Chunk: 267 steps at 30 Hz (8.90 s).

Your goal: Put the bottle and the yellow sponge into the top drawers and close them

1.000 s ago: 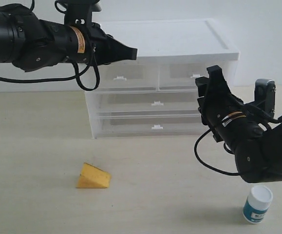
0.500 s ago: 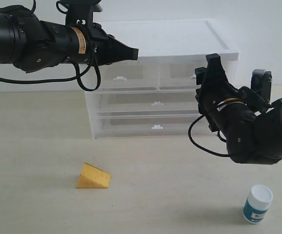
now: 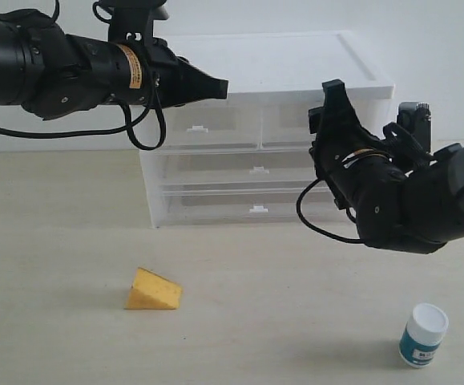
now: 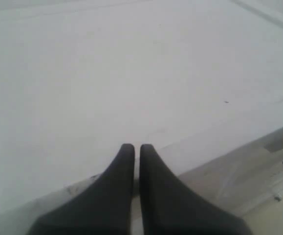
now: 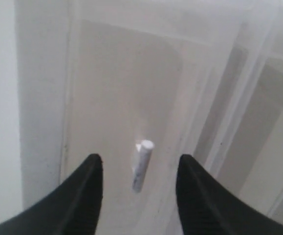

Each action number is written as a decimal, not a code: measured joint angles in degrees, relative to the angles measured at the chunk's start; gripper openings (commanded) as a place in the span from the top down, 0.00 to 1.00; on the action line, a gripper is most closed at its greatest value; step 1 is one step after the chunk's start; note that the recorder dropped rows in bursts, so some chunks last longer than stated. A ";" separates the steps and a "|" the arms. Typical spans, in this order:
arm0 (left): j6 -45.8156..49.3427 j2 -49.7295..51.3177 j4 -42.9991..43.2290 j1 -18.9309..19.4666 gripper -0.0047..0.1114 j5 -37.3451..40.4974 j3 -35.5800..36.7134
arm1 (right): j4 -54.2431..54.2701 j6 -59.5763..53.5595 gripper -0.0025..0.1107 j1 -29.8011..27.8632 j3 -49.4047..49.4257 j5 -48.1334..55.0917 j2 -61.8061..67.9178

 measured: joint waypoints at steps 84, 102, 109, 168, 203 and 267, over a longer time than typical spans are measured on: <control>5.23 -9.56 0.53 -3.66 0.92 9.02 3.69 | -12.32 4.71 0.98 0.47 21.52 3.82 -17.12; 5.71 -5.52 -2.77 -8.63 0.92 1.60 7.97 | -12.09 3.11 0.98 0.52 21.48 3.82 -17.12; 5.60 -0.86 -2.98 -8.16 0.92 -1.06 3.13 | -12.56 3.07 0.98 0.52 21.48 3.82 -17.12; 3.96 3.50 -2.73 -4.89 0.92 -5.46 0.68 | -46.21 6.45 0.35 0.32 37.29 -13.19 -17.39; 3.96 3.50 -2.15 -4.89 0.92 -5.34 0.68 | -45.56 -44.10 0.46 0.32 16.35 90.33 -54.31; 3.96 3.50 -1.93 -4.89 0.92 -5.34 0.68 | -45.03 -47.95 0.98 0.32 10.76 86.68 -20.81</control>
